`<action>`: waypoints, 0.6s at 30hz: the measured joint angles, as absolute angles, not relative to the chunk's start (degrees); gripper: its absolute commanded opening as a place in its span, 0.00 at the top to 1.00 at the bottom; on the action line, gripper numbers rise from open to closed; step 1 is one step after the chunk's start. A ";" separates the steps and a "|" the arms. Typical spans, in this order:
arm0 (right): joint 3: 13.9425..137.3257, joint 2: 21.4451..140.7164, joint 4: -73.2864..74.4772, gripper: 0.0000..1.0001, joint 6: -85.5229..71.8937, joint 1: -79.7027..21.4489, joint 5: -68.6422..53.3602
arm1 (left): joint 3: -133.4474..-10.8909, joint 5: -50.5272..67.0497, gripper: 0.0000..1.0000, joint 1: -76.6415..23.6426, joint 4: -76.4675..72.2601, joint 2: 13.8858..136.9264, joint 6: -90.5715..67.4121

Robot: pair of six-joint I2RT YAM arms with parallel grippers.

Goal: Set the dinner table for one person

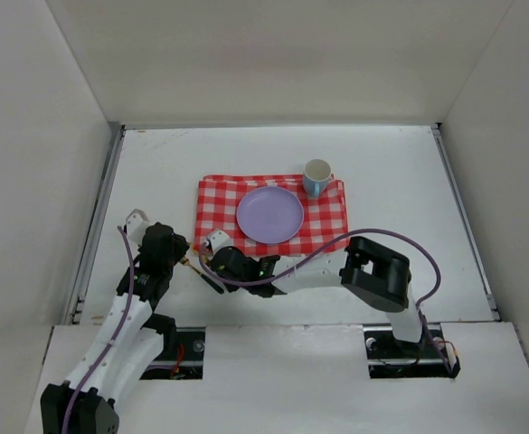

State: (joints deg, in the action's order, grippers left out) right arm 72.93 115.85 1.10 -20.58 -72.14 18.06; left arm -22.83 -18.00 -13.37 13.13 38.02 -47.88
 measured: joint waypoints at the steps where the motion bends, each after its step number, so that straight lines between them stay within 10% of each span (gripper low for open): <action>1: 72.93 115.83 1.10 0.92 -20.71 -72.12 18.06 | -22.83 -18.00 0.74 -13.26 13.15 37.87 -47.81; 18: 58.22 91.68 -1.08 0.93 -24.18 -68.77 20.99 | -27.77 -17.98 0.68 -14.46 12.12 33.61 -46.98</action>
